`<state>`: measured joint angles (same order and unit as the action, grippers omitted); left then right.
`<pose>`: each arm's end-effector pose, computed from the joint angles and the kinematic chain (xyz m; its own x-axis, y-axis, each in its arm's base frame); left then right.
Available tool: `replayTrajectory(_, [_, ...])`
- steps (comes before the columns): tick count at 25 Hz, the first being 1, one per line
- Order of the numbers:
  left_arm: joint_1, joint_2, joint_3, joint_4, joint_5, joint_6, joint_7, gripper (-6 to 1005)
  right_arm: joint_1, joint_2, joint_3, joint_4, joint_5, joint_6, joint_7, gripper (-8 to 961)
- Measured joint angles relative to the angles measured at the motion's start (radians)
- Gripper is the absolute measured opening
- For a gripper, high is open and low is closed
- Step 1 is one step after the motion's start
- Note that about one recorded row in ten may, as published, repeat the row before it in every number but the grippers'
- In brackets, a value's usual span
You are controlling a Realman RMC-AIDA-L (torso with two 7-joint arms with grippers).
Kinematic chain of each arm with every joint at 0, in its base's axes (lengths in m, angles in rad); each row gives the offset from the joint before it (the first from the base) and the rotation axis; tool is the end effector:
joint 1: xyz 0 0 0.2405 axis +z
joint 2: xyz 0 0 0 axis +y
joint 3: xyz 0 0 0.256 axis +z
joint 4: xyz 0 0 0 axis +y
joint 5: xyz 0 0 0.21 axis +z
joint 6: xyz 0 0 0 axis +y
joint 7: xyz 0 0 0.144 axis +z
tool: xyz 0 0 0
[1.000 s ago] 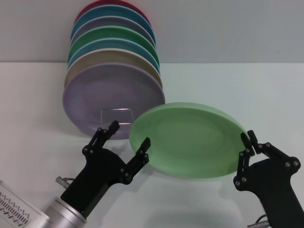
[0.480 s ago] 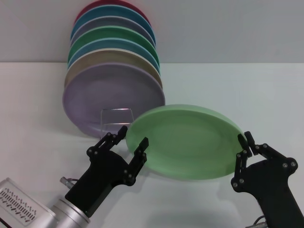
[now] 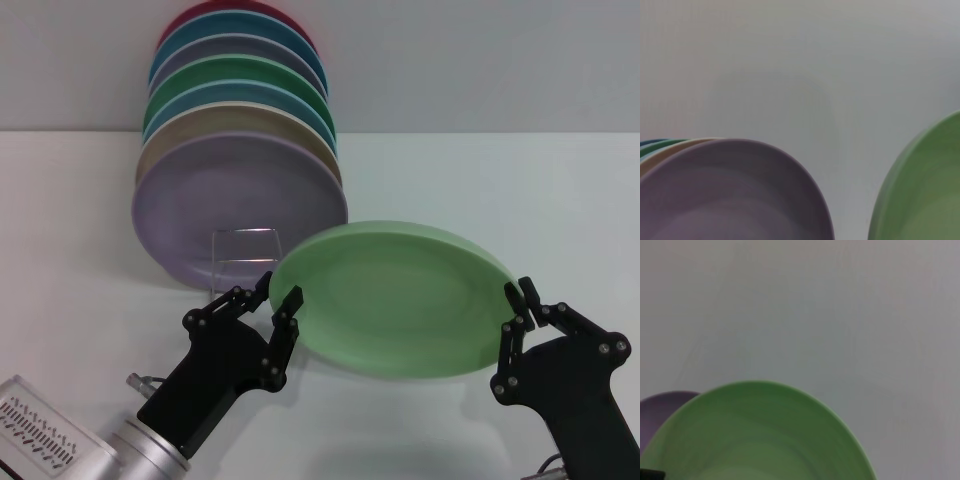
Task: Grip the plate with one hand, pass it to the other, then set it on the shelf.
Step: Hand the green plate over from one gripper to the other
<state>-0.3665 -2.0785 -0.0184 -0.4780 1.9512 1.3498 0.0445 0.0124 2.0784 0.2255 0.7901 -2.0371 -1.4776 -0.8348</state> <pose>-0.2461 0.2373 -0.1120 0.6612 -0.0604 0.7478 0.5693 -0.6089 -0.5525 0.2362 0.1734 -0.0869 0.8715 0.2788 -0.4035 -0.3748 -0.1522 -0.9145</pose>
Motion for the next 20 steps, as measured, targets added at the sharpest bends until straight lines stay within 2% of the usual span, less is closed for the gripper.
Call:
replayTrajectory(11, [-0.003, 0.0, -0.002, -0.001, 0.0, -0.001, 0.005, 271, 0.003, -0.005, 0.001, -0.005, 0.0, -0.002, 0.015, 18])
replayTrajectory(20, [-0.005, 0.0, -0.005, -0.003, 0.0, -0.002, 0.008, 192, 0.01, -0.008, 0.0, -0.005, 0.0, -0.003, 0.025, 19])
